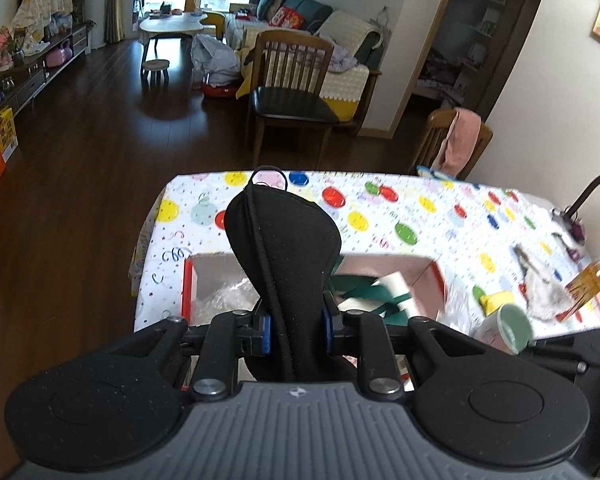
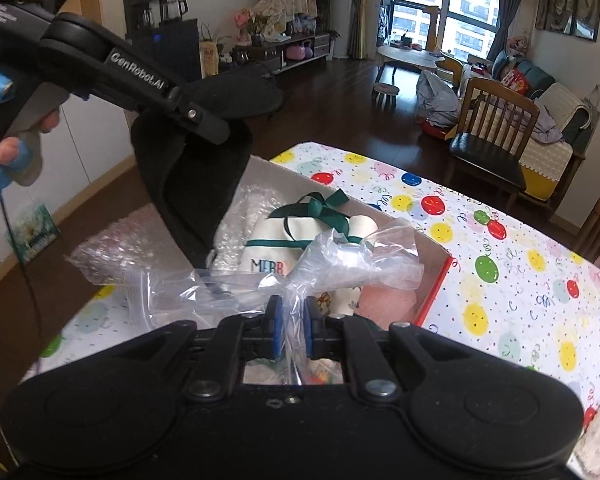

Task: Organize soft objects
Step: 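Lift the mask and plastic bag and carry both over the red box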

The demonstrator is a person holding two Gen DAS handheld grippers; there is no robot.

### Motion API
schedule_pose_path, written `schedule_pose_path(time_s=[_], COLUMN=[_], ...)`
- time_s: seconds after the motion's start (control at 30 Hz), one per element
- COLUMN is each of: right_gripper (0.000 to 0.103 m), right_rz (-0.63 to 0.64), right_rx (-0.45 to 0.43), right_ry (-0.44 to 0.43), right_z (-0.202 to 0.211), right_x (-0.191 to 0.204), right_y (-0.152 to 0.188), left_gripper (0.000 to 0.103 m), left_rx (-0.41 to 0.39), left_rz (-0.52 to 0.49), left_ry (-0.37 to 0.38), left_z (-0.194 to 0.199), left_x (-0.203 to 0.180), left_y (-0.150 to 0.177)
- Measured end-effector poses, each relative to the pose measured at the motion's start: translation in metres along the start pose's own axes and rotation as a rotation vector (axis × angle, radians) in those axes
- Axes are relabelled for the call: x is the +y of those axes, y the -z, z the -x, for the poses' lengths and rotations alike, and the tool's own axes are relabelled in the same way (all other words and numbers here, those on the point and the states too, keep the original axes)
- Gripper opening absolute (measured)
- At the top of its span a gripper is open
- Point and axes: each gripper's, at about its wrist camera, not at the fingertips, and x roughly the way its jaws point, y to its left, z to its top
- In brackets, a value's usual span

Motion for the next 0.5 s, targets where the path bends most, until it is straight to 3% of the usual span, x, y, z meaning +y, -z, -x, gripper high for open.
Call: schedule_pose_path(time_s=[0.5], right_gripper=[0.01], right_rz=[-0.02], right_rx=[0.068], right_ry=[0.059], right_z=[-0.039], right_x=[-0.005], right_y=[0.004], left_gripper=[0.022], left_rx=[0.135], left_rz=[-0.134], left_ry=[-0.008], left_z=[-0.045], left_x=[-0.011], left_y=[0.028])
